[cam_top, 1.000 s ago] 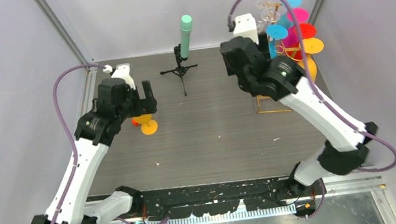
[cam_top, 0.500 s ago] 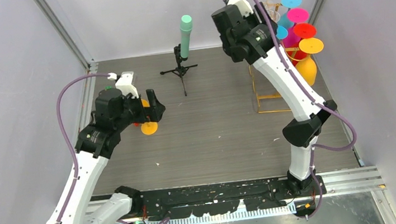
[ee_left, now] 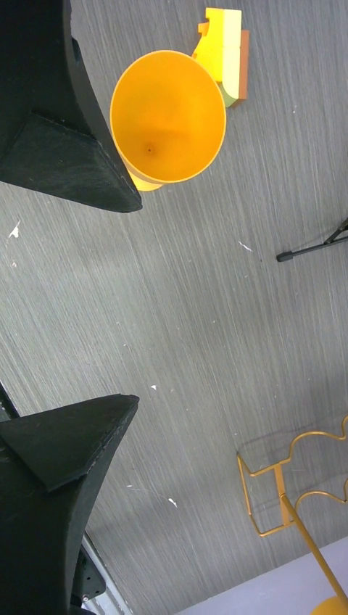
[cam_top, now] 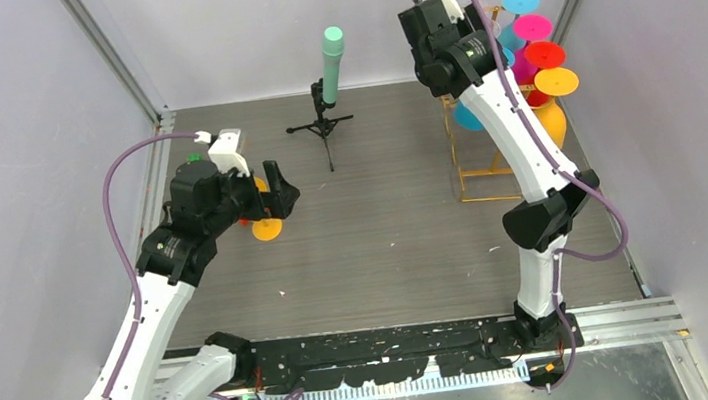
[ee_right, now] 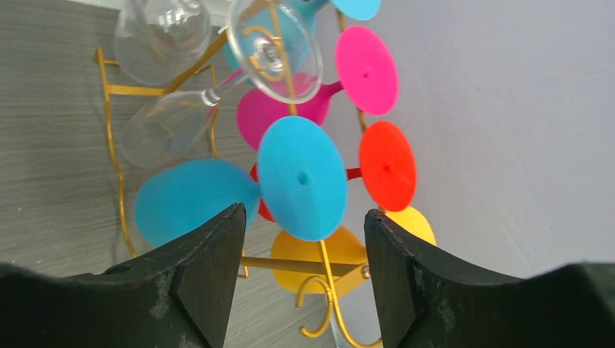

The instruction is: Take the wine glass off the wine glass rack

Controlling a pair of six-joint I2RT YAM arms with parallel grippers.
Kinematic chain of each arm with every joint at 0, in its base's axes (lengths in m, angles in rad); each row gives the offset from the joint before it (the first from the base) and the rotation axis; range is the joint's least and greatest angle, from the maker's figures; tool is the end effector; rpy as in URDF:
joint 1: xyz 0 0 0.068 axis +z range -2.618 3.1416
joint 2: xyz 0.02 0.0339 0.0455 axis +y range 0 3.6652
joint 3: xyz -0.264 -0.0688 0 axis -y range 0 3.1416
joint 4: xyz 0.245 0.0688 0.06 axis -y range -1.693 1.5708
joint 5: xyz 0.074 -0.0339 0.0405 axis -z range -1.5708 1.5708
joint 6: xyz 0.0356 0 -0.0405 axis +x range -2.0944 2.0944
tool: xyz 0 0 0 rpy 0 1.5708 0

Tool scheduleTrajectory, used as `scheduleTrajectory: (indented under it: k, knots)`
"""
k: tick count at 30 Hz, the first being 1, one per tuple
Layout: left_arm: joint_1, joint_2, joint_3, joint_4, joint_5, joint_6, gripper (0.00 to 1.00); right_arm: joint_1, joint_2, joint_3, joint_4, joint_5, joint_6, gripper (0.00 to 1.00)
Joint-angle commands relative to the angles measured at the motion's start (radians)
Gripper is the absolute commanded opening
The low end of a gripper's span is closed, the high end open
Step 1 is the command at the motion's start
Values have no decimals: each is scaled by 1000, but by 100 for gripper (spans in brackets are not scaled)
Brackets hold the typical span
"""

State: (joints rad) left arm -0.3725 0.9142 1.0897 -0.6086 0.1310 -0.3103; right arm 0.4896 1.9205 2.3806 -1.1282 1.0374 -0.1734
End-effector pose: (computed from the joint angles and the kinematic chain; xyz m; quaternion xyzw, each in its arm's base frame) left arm 0.1742 -0.0730 0.3786 0.0614 0.8392 -0.2319 0.4880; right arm 0.3459 0.1496 0.4670 -0.0499 0.8093 -0.3809 0.4443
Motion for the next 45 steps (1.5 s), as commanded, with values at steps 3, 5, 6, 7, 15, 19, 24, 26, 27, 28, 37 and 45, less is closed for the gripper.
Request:
scheduleTrajectory:
  k: [3,5,6,7,15,19,24,26,27,28,37,45]
  knots:
    - [4,-3,-4,63,15,-3,100,-11,20,18,-13,-72,17,60]
    - [4,-7,-5,64,17,0,100,-21,29,26,-13,-75,20,55]
    - [4,-7,-5,64,19,3,100,-25,35,31,-13,-79,20,52]
    - [4,-9,-4,65,21,5,100,-33,36,37,-10,-84,18,48]
    - [4,-14,-3,65,21,8,100,-53,54,27,13,-126,-31,39]
    - [4,-26,-7,68,26,12,100,-58,57,23,17,-128,-46,35]
    - [4,-33,-11,76,35,12,100,-59,52,10,29,-137,-57,29]
    - [4,-33,-13,76,35,11,100,-57,51,10,27,-140,-50,24]
    - [4,-33,-11,78,35,11,100,-57,51,10,28,-139,-51,23]
    - [4,-36,-10,76,35,10,100,-57,51,13,31,-133,-53,20]
    - [4,-49,-10,84,38,5,98,-46,40,11,52,-68,-106,6]
    - [4,-56,-13,86,30,2,98,-5,-7,-79,152,5,-213,0]
